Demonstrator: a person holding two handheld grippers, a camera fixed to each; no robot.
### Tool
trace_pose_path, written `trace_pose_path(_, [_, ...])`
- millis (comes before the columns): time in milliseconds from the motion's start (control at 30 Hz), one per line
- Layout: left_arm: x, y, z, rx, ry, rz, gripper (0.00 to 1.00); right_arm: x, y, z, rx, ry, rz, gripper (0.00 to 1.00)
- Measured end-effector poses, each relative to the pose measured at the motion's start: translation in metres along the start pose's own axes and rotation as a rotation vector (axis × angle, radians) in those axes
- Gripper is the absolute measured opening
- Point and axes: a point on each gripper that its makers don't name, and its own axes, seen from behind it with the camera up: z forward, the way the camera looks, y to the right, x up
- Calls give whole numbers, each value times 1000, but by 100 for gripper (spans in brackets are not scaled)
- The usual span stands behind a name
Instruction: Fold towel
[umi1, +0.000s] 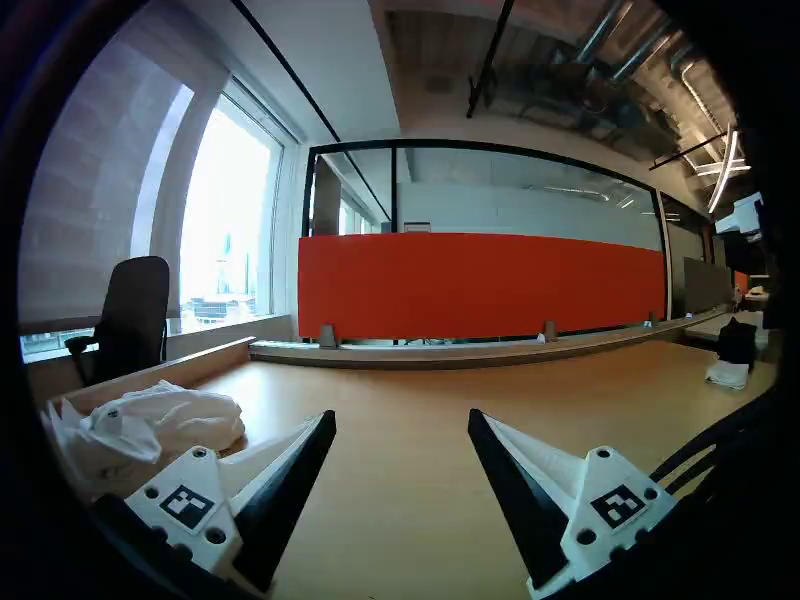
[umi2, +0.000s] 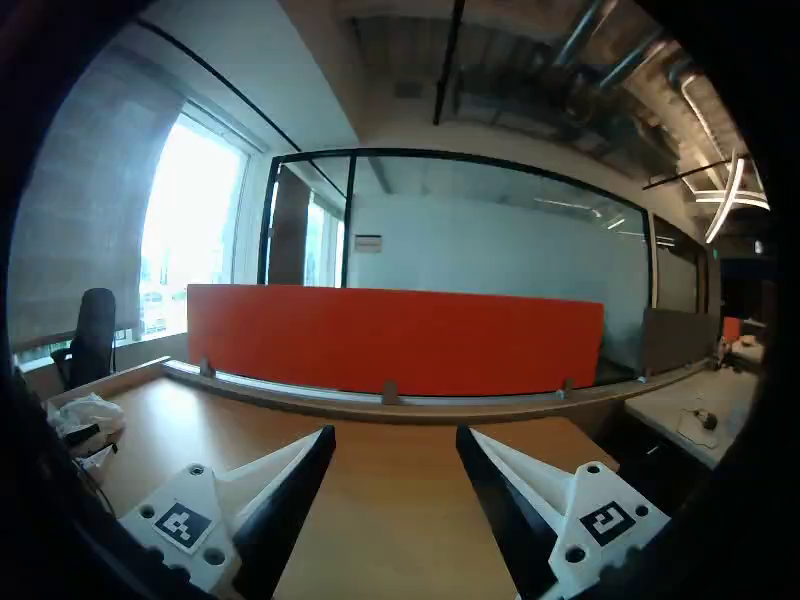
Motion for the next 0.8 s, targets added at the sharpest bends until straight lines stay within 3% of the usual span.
trace_pose_path(400, [-1, 0, 0, 0, 0, 0, 98, 7, 21, 0, -20, 52, 14, 95])
trace_pose_path(600, [-2, 0, 0, 0, 0, 0, 98, -3, 34, -3, -24, 65, 5, 96])
trace_pose_path(800, [-3, 1, 0, 0, 0, 0, 98, -15, 48, -3, -31, 78, 34, 98])
